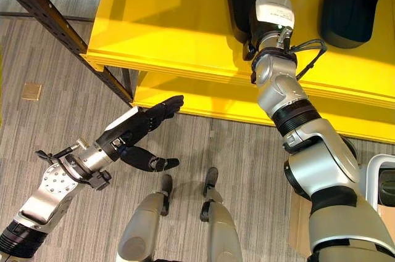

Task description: Move parts from the plastic box to the shelf.

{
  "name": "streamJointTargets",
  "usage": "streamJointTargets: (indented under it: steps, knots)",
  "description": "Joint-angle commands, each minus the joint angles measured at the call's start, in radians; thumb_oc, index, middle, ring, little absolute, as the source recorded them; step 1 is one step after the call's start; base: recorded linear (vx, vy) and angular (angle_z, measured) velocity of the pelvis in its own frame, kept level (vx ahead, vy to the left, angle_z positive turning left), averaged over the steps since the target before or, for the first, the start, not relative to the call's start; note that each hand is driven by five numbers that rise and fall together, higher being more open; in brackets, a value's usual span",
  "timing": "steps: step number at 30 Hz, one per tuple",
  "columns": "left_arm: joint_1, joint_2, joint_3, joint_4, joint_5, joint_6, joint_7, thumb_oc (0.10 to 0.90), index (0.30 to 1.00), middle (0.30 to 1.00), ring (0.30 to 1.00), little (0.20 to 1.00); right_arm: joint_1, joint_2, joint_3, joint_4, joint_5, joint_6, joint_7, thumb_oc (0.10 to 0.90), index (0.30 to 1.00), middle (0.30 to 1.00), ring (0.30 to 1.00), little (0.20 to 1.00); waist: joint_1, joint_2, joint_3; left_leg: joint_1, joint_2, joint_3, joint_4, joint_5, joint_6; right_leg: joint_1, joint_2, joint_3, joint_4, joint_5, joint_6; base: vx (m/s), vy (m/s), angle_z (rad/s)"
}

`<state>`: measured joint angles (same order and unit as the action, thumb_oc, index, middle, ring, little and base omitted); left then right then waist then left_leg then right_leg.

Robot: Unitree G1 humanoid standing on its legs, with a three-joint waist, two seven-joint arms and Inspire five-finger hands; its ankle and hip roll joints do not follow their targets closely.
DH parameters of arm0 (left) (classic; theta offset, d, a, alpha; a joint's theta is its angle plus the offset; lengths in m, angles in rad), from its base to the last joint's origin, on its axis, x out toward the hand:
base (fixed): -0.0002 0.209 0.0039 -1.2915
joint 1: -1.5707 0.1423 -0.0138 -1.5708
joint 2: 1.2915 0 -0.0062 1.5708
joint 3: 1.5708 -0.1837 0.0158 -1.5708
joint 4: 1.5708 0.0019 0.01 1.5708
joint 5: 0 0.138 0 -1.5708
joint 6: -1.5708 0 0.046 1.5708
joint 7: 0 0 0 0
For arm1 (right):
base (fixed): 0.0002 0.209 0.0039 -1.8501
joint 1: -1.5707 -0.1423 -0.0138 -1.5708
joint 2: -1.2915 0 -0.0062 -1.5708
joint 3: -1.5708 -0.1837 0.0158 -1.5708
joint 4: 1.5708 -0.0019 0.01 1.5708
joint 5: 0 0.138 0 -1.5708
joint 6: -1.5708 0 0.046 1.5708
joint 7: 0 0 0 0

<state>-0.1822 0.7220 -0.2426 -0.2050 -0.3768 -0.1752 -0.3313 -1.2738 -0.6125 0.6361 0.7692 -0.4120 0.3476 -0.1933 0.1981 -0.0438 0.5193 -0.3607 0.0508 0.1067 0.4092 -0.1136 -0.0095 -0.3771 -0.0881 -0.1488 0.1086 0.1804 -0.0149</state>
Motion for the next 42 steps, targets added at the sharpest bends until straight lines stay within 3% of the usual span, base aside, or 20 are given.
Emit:
streamJointTargets:
  steps: [1, 5, 7, 8, 9, 10, 12, 13, 14, 15, 17, 19, 22, 27, 34, 42]
  knots:
    - [-0.001, -0.036, -0.009, -0.129, -0.022, -0.095, 0.018, 0.9, 1.0, 1.0, 1.0, 1.0, -0.15, -0.047, 0.059, 0.023, -0.032, -0.044, -0.072, 0.4, 0.3, 0.3, 0.3, 0.3, 0.018, 0.042, -0.068, -0.004, 0.018, -0.049, -0.084, 0.022, 0.003, 0.052, -0.02, -0.071, 0.172, -0.234, 0.043, 0.04, 0.017, -0.05]
    - [-0.023, -0.059, -0.033, -0.119, -0.032, -0.116, -0.012, 0.9, 1.0, 1.0, 1.0, 1.0, -0.138, -0.114, 0.077, 0.017, -0.015, -0.054, -0.06, 0.4, 0.3, 0.3, 0.3, 0.3, -0.017, 0.07, -0.072, 0.027, 0.044, 0.06, -0.097, 0.019, -0.021, 0.088, -0.05, -0.126, 0.171, -0.259, 0.055, -0.01, 0.103, 0.04]
    - [-0.047, -0.037, -0.043, -0.108, -0.091, -0.118, -0.066, 0.9, 1.0, 1.0, 1.0, 1.0, -0.104, -0.155, 0.056, 0.007, -0.058, -0.031, -0.03, 0.4, 0.3, 0.3, 0.3, 0.3, -0.025, 0.091, -0.078, 0.043, 0.034, 0.089, -0.099, 0.011, 0.005, 0.078, -0.095, -0.147, 0.272, -0.297, 0.06, -0.02, 0.257, 0.99]
    - [-0.064, -0.037, -0.067, -0.112, -0.085, -0.107, -0.092, 0.9, 1.0, 1.0, 1.0, 1.0, -0.076, -0.167, 0.012, 0.01, -0.072, -0.024, -0.025, 0.4, 0.3, 0.3, 0.3, 0.3, -0.021, 0.116, -0.067, 0.029, 0.004, 0.051, -0.038, -0.009, 0.045, -0.016, -0.163, -0.112, 0.533, -0.295, 0.071, -0.03, 0.286, 1.3]
    - [-0.058, -0.046, -0.081, -0.133, -0.067, -0.092, -0.074, 0.9, 1.0, 1.0, 1.0, 1.0, -0.064, -0.158, -0.025, 0.033, -0.115, -0.049, -0.018, 0.4, 0.3, 0.3, 0.3, 0.3, -0.017, 0.128, -0.054, 0.032, -0.019, 0.04, -0.007, -0.039, 0.067, -0.079, -0.2, -0.104, 0.615, -0.255, 0.089, 0.02, 0.187, 0.9]
    - [-0.053, -0.049, -0.096, -0.141, -0.045, -0.094, -0.054, 0.9, 1.0, 1.0, 1.0, 1.0, -0.069, -0.149, -0.021, 0.047, -0.122, -0.065, -0.032, 0.4, 0.3, 0.3, 0.3, 0.3, -0.024, 0.127, -0.044, 0.049, -0.032, 0.037, -0.002, -0.063, 0.071, -0.109, -0.201, -0.081, 0.537, -0.207, 0.107, 0.01, -0.025, 0.45]
    - [-0.051, -0.047, -0.118, -0.135, -0.023, -0.116, -0.038, 0.9, 1.0, 1.0, 1.0, 1.0, -0.088, -0.129, 0.02, 0.056, -0.095, -0.044, -0.048, 0.4, 0.3, 0.3, 0.3, 0.3, -0.064, 0.098, -0.028, 0.1, -0.079, 0.024, -0.021, -0.098, 0.076, -0.116, -0.176, -0.014, 0.212, -0.002, 0.167, 0.16, -0.257, 0.11]
    - [-0.051, -0.048, -0.126, -0.125, -0.014, -0.129, -0.042, 0.9, 1.0, 1.0, 1.0, 1.0, -0.088, -0.124, 0.035, 0.058, -0.087, -0.033, -0.053, 0.4, 0.3, 0.3, 0.3, 0.3, -0.081, 0.087, -0.03, 0.131, -0.096, 0.002, -0.036, -0.115, 0.076, -0.109, -0.165, 0.031, 0.02, 0.064, 0.183, 0.26, -0.279, -0.01]
    - [-0.051, -0.048, -0.13, -0.121, -0.013, -0.134, -0.044, 0.9, 1.0, 1.0, 1.0, 1.0, -0.086, -0.123, 0.04, 0.059, -0.087, -0.031, -0.056, 0.4, 0.3, 0.3, 0.3, 0.3, -0.084, 0.084, -0.031, 0.14, -0.1, -0.005, -0.042, -0.119, 0.077, -0.106, -0.163, 0.043, -0.018, 0.077, 0.187, 0.28, -0.375, 0.14]
    - [-0.061, -0.048, -0.15, -0.119, 0.001, -0.145, -0.049, 0.9, 1.0, 1.0, 1.0, 1.0, -0.089, -0.121, 0.051, 0.076, -0.087, -0.023, -0.07, 0.4, 0.3, 0.3, 0.3, 0.3, -0.092, 0.083, -0.04, 0.167, -0.1, -0.034, -0.056, -0.144, 0.088, -0.083, -0.147, 0.09, -0.135, 0.076, 0.193, 0.17, -0.286, 0.79]
    - [-0.091, -0.043, -0.176, -0.103, 0.0, -0.152, -0.056, 0.9, 1.0, 1.0, 1.0, 1.0, -0.098, -0.142, 0.063, 0.098, -0.034, 0.0, -0.086, 0.4, 0.3, 0.3, 0.3, 0.3, -0.107, 0.065, -0.065, 0.183, -0.1, -0.034, -0.078, -0.154, 0.085, -0.031, -0.136, 0.121, -0.174, 0.087, 0.201, 0.21, -0.478, 1.29]
    - [-0.115, -0.039, -0.187, -0.091, -0.003, -0.147, -0.037, 0.9, 1.0, 1.0, 1.0, 1.0, -0.122, -0.146, 0.057, 0.119, -0.027, -0.01, -0.084, 0.4, 0.3, 0.3, 0.3, 0.3, -0.107, 0.046, -0.072, 0.171, -0.063, -0.014, -0.062, -0.153, 0.059, -0.007, -0.127, 0.075, -0.109, 0.047, 0.195, 0.18, -0.548, 1.17]
    - [-0.101, -0.047, -0.17, -0.101, -0.005, -0.147, -0.047, 0.9, 1.0, 1.0, 1.0, 1.0, -0.151, -0.151, 0.079, 0.107, -0.026, 0.007, -0.06, 0.4, 0.3, 0.3, 0.3, 0.3, -0.104, 0.043, -0.079, 0.183, -0.018, 0.016, -0.075, -0.133, 0.032, 0.004, -0.111, 0.027, -0.044, 0.008, 0.176, 0.08, -0.228, 0.14]
    - [-0.074, -0.063, -0.154, -0.108, 0.015, -0.14, -0.046, 0.9, 1.0, 1.0, 1.0, 1.0, -0.158, -0.15, 0.085, 0.11, -0.018, 0.01, -0.037, 0.4, 0.3, 0.3, 0.3, 0.3, -0.105, 0.047, -0.095, 0.238, 0.036, 0.053, -0.135, -0.104, 0.004, 0.024, -0.08, -0.024, -0.019, -0.028, 0.145, 0.07, -0.062, -0.17]
    - [-0.071, -0.079, -0.164, -0.096, 0.029, -0.152, -0.014, 0.9, 1.0, 1.0, 1.0, 1.0, -0.163, -0.16, 0.054, 0.166, -0.012, 0.092, -0.088, 0.4, 0.3, 0.3, 0.3, 0.3, -0.131, 0.076, -0.113, 0.292, 0.053, 0.09, -0.224, -0.075, -0.01, 0.015, -0.074, -0.04, -0.03, -0.03, 0.139, 0.02, 0.041, -0.17]
    - [-0.061, -0.092, -0.146, -0.099, 0.015, -0.131, 0.027, 0.9, 1.0, 1.0, 1.0, 1.0, -0.132, -0.153, 0.032, 0.172, -0.05, 0.071, -0.016, 0.4, 0.3, 0.3, 0.3, 0.3, -0.13, 0.095, -0.133, 0.327, 0.061, 0.131, -0.217, -0.121, -0.001, -0.02, -0.093, -0.12, 0.054, -0.07, 0.149, 0.05, 0.073, -0.2]
